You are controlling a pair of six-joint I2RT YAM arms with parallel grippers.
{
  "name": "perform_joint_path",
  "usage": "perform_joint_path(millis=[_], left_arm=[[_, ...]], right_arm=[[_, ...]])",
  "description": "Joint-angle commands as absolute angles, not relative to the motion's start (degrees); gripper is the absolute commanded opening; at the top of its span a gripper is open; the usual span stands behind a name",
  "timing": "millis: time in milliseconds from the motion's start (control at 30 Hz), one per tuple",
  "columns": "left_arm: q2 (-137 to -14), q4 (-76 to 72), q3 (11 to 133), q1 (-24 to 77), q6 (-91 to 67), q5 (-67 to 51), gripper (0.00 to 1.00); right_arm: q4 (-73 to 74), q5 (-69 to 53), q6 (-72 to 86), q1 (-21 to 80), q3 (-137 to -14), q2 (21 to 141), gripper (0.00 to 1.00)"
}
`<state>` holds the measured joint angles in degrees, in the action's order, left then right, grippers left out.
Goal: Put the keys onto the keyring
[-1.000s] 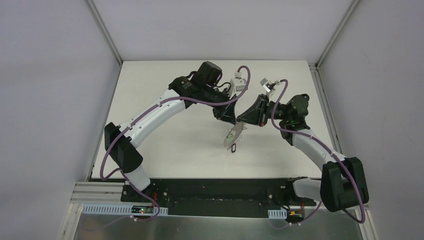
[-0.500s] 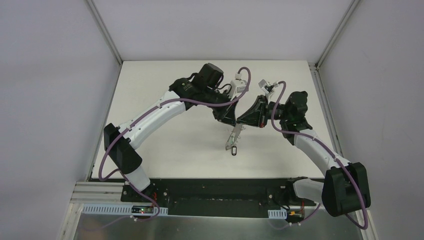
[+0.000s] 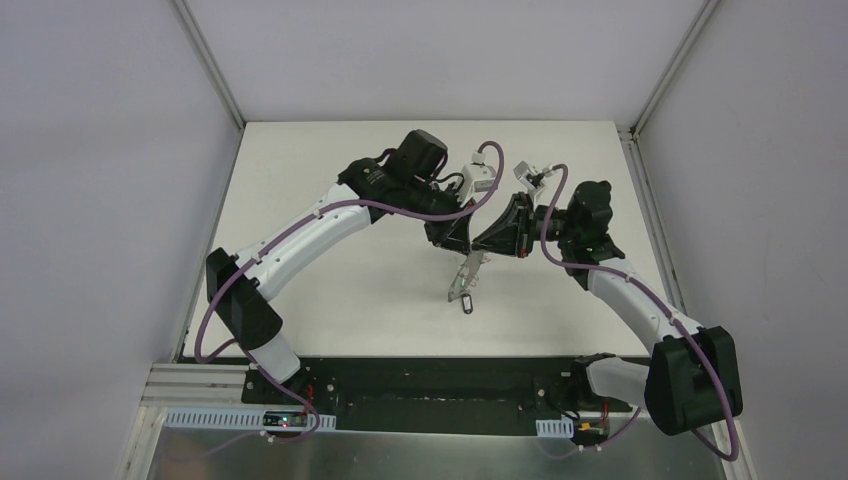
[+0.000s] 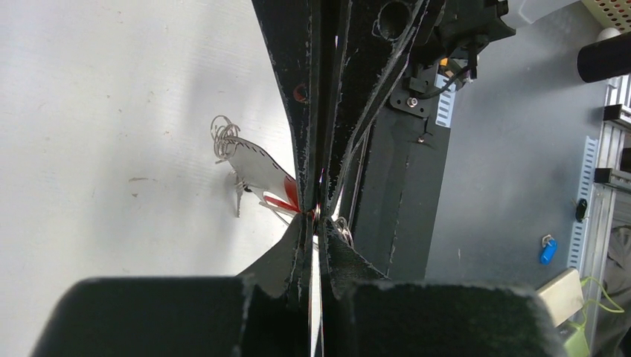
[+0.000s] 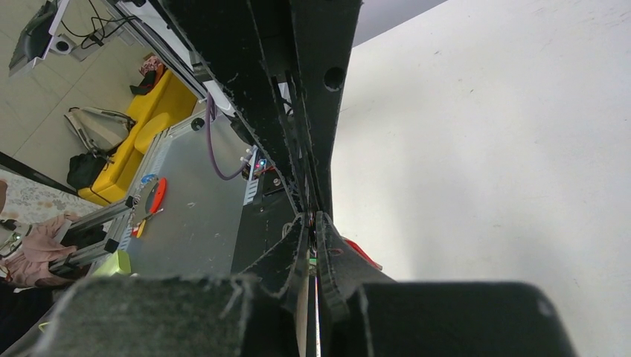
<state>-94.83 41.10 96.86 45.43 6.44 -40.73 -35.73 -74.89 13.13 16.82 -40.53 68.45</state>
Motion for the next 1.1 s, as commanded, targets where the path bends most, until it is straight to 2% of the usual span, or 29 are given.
perform_joint_path(millis=[0, 733, 833, 1067], left_arm=[[-90.43, 40.56, 97.41, 45.7, 9.15, -40.19, 0.0], [-89.78, 40.7, 97.15, 45.7, 10.4, -35.56, 0.0], [-90.1, 42.27, 97.04, 45.78, 11.1, -36.97, 0.0], [-91.71, 45.54, 97.36, 46.81, 10.97, -39.16, 0.0]], right_arm=[[-32.88, -77.08, 9.98, 16.79, -42.8, 66.98, 0.06], [-30.06, -77.34, 7.65, 17.12, -43.37, 67.98, 0.06], [-29.38, -77.19, 6.99, 17.1, -43.84, 67.33, 0.13], [-25.3, -76.82, 4.21, 17.22, -44.96, 66.49, 0.36]])
